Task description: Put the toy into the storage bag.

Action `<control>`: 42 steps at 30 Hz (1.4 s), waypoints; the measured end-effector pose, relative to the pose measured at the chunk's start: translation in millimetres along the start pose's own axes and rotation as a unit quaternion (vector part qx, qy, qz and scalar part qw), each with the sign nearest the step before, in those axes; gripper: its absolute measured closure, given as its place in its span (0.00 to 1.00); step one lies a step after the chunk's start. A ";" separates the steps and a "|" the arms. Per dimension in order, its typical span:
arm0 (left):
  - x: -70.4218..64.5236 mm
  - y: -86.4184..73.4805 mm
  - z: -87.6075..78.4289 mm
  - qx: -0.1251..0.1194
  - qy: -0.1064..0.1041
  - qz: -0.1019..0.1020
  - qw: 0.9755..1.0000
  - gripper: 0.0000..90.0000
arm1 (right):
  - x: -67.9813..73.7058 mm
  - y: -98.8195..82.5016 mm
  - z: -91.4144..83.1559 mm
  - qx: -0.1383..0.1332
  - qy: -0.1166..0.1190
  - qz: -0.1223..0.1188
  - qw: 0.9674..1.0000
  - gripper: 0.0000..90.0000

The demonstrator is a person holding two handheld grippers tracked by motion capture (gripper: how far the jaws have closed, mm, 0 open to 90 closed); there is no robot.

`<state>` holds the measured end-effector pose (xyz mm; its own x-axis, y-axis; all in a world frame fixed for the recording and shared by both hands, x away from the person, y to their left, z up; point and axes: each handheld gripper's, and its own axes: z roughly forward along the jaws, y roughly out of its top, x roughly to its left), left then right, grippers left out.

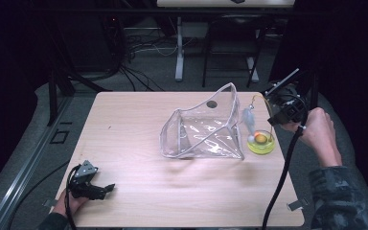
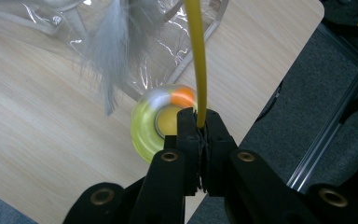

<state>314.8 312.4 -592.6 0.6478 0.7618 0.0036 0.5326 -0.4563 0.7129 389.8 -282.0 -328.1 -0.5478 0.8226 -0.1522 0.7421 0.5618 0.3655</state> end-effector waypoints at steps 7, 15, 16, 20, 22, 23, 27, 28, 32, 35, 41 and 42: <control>-0.3 -0.1 0.1 -0.001 -0.001 -0.003 1.000 0.00 | -1.2 6.7 -7.6 -0.002 -0.004 -0.001 1.000 0.97; -0.4 -0.1 0.2 -0.001 -0.001 -0.003 1.000 0.00 | -0.8 14.4 -18.9 -0.011 -0.012 -0.005 1.000 0.97; -0.4 -0.1 0.2 -0.001 -0.001 -0.003 1.000 0.00 | -0.6 15.5 -20.3 -0.012 -0.014 -0.005 1.000 0.97; 0.0 0.0 0.0 0.000 0.000 -0.001 1.000 0.00 | -0.7 19.8 -25.9 -0.017 -0.022 -0.003 1.000 0.97; -0.1 0.0 0.0 0.000 0.000 -0.001 1.000 0.00 | -0.8 21.9 -28.3 -0.021 -0.022 -0.001 1.000 0.97; 0.0 0.0 0.0 0.000 -0.001 -0.001 1.000 0.00 | -1.0 23.1 -29.8 -0.021 -0.024 -0.001 0.999 0.97; -0.1 0.0 0.0 0.000 -0.001 -0.001 1.000 0.00 | -1.2 27.2 -35.4 -0.026 -0.031 -0.003 0.999 0.97; 0.0 0.0 0.0 0.000 0.000 -0.001 1.000 0.00 | -0.8 28.3 -36.6 -0.027 -0.032 0.000 0.999 0.97; 0.2 0.1 -0.3 0.001 -0.003 0.000 1.000 0.00 | -1.0 31.9 -40.9 -0.030 -0.037 -0.002 0.999 0.97; 0.4 0.4 -0.8 0.004 -0.004 0.000 1.000 0.00 | -1.5 34.2 -43.5 -0.032 -0.040 -0.002 0.999 0.97; 0.3 0.4 -0.7 0.004 -0.004 0.000 1.000 0.00 | -2.4 39.3 -50.0 -0.036 -0.045 0.000 0.998 0.97; 0.2 0.2 -0.4 0.002 -0.003 0.000 1.000 0.00 | -2.6 40.3 -51.6 -0.035 -0.047 0.000 0.998 0.97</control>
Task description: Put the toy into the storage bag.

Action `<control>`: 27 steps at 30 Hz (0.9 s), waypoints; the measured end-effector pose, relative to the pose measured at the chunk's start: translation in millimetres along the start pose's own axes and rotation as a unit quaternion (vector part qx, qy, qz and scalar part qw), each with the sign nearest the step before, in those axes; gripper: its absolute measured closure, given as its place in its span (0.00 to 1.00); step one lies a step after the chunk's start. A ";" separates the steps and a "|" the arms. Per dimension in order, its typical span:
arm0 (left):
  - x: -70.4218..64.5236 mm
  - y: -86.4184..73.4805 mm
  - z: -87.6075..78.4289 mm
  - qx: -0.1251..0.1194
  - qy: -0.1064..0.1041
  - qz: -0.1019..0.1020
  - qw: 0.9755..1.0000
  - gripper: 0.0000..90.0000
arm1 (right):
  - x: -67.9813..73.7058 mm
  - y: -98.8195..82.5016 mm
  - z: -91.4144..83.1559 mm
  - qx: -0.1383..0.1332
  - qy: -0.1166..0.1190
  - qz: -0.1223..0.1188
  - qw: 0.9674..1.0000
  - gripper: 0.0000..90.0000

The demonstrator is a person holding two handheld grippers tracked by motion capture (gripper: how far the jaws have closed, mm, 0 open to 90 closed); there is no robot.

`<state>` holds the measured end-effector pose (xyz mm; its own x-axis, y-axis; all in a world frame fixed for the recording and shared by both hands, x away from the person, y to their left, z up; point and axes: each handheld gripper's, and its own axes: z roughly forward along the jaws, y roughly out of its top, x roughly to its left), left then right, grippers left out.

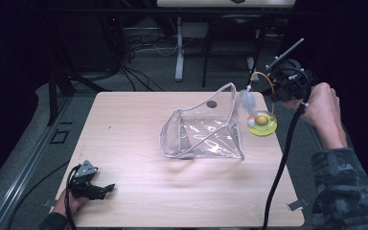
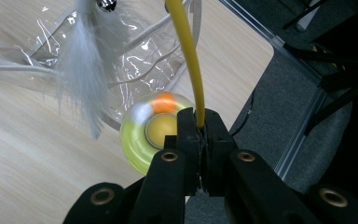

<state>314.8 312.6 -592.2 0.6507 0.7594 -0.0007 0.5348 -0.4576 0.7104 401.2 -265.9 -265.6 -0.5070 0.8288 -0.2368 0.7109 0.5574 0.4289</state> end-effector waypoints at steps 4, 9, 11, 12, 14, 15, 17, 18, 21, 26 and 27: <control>0.1 0.1 -0.2 0.002 -0.001 0.000 1.000 0.00 | -0.9 4.9 -6.3 -0.004 -0.005 0.000 1.000 0.97; 0.1 0.1 -0.3 0.002 -0.001 0.000 1.000 0.00 | -1.5 13.0 -16.3 -0.011 -0.012 0.000 1.000 0.97; 0.1 0.1 -0.2 0.002 -0.001 0.000 1.000 0.00 | -1.3 16.7 -20.5 -0.012 -0.014 -0.003 1.000 0.97; 0.2 0.2 -0.3 0.002 -0.001 0.001 1.000 0.00 | -1.0 18.3 -22.3 -0.014 -0.017 -0.004 1.000 0.97; 0.1 0.1 -0.3 0.002 -0.001 0.000 1.000 0.00 | 0.0 22.1 -25.5 -0.015 -0.018 -0.006 1.000 0.97; 0.1 0.1 -0.2 0.002 -0.001 0.000 1.000 0.00 | 0.8 23.8 -26.2 -0.016 -0.020 -0.007 1.000 0.97; 0.1 0.2 -0.4 0.003 -0.001 0.000 1.000 0.00 | 2.3 27.6 -27.7 -0.017 -0.022 -0.008 1.000 0.97; 0.0 0.0 0.0 0.000 0.000 0.000 1.000 0.00 | 2.9 29.6 -29.0 -0.014 -0.023 -0.011 1.000 0.97; 0.0 0.0 0.1 0.000 0.000 0.000 1.000 0.00 | 5.2 34.4 -31.3 -0.018 -0.025 -0.014 0.999 0.97; 0.1 0.1 -0.3 0.002 -0.001 0.001 1.000 0.00 | 8.8 42.7 -36.9 -0.023 -0.031 -0.020 0.999 0.97; 0.0 0.0 0.0 0.000 0.000 0.000 1.000 0.00 | 9.6 44.4 -38.0 -0.024 -0.031 -0.021 0.999 0.97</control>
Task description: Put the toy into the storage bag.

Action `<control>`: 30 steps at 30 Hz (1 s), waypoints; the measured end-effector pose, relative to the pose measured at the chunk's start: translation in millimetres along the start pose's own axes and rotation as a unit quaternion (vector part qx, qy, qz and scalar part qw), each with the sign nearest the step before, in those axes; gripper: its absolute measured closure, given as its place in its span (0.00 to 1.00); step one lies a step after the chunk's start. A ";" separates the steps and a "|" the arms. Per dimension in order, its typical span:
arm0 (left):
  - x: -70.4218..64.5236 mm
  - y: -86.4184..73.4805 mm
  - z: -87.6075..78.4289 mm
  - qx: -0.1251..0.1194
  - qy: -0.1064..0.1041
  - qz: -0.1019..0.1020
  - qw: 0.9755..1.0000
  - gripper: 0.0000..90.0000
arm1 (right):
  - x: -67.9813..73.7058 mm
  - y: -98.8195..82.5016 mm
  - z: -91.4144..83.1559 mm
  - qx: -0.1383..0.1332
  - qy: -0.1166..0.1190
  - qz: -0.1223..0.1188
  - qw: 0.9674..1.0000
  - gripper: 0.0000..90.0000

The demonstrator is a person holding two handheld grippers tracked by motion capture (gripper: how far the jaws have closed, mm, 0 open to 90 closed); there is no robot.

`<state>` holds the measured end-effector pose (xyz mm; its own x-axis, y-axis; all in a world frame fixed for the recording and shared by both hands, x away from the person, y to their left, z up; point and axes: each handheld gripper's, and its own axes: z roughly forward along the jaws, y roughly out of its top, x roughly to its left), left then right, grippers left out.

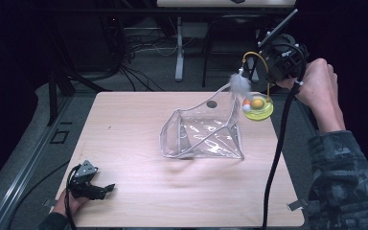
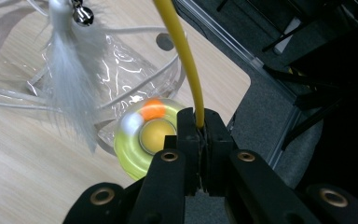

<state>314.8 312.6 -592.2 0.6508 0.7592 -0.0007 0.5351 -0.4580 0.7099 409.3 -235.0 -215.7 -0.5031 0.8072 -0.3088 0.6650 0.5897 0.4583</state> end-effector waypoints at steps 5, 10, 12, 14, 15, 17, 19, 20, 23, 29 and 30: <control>0.1 0.1 -0.2 0.002 -0.001 0.001 1.000 0.00 | 5.1 9.5 -3.9 -0.007 -0.001 -0.004 1.000 0.97; 0.1 0.2 -0.3 0.002 -0.001 0.000 1.000 0.00 | 12.8 19.1 -4.2 -0.008 0.001 -0.014 1.000 0.97; 0.0 0.0 0.0 0.000 0.000 0.000 1.000 0.00 | 16.5 23.1 -3.7 -0.008 0.001 -0.019 1.000 0.97; 0.0 -0.1 0.1 -0.001 0.000 0.000 1.000 0.00 | 19.9 27.3 -2.9 -0.012 0.006 -0.021 1.000 0.97; 0.0 0.0 0.1 -0.001 0.000 0.000 1.000 0.00 | 21.5 29.4 -2.4 -0.014 0.008 -0.022 1.000 0.97; 0.1 0.1 -0.2 0.001 -0.001 0.000 1.000 0.00 | 24.5 33.9 -1.8 -0.015 0.010 -0.028 0.999 0.97; 0.0 0.0 0.0 0.000 0.000 0.000 1.000 0.00 | 28.7 38.6 -0.5 -0.016 0.013 -0.033 0.999 0.97; 0.0 -0.1 0.1 -0.001 0.000 0.000 1.000 0.00 | 30.1 40.1 0.0 -0.017 0.016 -0.035 0.999 0.97; -0.1 -0.1 0.1 -0.001 0.000 -0.001 1.000 0.00 | 36.4 46.0 3.2 -0.018 0.023 -0.041 0.999 0.97; 0.0 -0.1 0.1 -0.001 0.000 0.000 1.000 0.00 | 48.2 58.2 12.1 -0.020 0.032 -0.051 0.998 0.97; 0.1 0.1 -0.2 0.002 -0.001 0.000 1.000 0.00 | 49.8 60.0 13.6 -0.020 0.032 -0.052 0.998 0.97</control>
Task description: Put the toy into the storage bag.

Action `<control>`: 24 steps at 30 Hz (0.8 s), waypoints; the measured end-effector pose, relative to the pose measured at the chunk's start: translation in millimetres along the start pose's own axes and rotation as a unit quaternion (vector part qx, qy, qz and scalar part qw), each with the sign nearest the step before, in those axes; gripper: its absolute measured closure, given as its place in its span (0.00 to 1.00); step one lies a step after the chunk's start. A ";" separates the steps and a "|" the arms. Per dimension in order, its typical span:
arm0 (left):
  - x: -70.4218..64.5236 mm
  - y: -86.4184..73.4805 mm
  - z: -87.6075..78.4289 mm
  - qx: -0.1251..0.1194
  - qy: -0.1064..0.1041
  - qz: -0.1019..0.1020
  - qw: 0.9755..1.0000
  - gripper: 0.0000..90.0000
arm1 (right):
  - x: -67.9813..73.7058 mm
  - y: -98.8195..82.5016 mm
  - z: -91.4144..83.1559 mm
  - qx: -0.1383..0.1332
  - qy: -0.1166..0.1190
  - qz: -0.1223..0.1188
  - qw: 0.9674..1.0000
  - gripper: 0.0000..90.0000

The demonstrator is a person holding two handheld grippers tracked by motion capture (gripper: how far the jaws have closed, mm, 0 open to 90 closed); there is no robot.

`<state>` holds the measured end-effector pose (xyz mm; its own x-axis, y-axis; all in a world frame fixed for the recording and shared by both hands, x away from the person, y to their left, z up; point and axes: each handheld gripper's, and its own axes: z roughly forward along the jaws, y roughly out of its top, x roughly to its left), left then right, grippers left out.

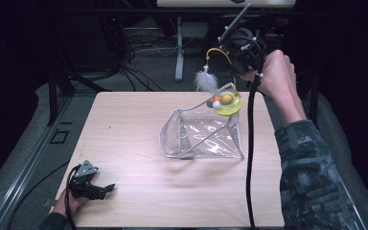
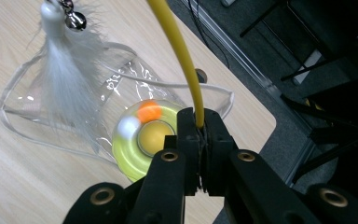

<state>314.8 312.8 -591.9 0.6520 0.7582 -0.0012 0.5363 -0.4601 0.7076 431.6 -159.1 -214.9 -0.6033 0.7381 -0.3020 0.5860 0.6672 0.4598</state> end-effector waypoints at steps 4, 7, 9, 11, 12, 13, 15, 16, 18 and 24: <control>-0.2 -0.2 0.3 -0.002 0.001 0.000 1.000 0.00 | 5.3 5.1 7.5 -0.003 0.006 0.000 1.000 0.97; -0.2 -0.2 0.4 -0.002 0.001 -0.001 1.000 0.00 | 9.2 7.5 13.8 0.002 0.012 -0.008 1.000 0.97; -0.2 -0.2 0.3 -0.002 0.001 -0.001 1.000 0.00 | 11.8 8.8 19.7 0.004 0.016 -0.009 1.000 0.97; -0.2 -0.2 0.3 -0.002 0.001 -0.001 1.000 0.00 | 14.8 10.0 25.4 0.011 0.019 -0.013 1.000 0.97; -0.2 -0.2 0.3 -0.002 0.001 -0.001 1.000 0.00 | 14.8 10.0 25.4 0.011 0.019 -0.013 1.000 0.97; -0.2 -0.2 0.4 -0.003 0.001 -0.001 1.000 0.00 | 17.1 10.3 30.2 0.015 0.022 -0.017 1.000 0.97; 0.0 0.0 0.0 0.000 0.000 0.000 1.000 0.00 | 19.4 10.0 34.8 0.013 0.025 -0.015 0.999 0.97; -0.2 -0.2 0.3 -0.002 0.001 -0.001 1.000 0.00 | 20.0 9.9 36.7 0.016 0.027 -0.017 0.999 0.97; -0.2 -0.2 0.4 -0.003 0.001 -0.001 1.000 0.00 | 20.9 9.6 38.7 0.017 0.027 -0.016 0.999 0.97; -0.2 -0.2 0.3 -0.002 0.001 0.000 1.000 0.00 | 26.2 6.7 52.0 0.030 0.035 -0.021 0.999 0.97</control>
<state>314.8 312.6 -592.3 0.6505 0.7595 -0.0003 0.5343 -0.4574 0.7108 447.9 -130.1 -263.2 -0.6634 0.7014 -0.2605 0.5889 0.7043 0.3965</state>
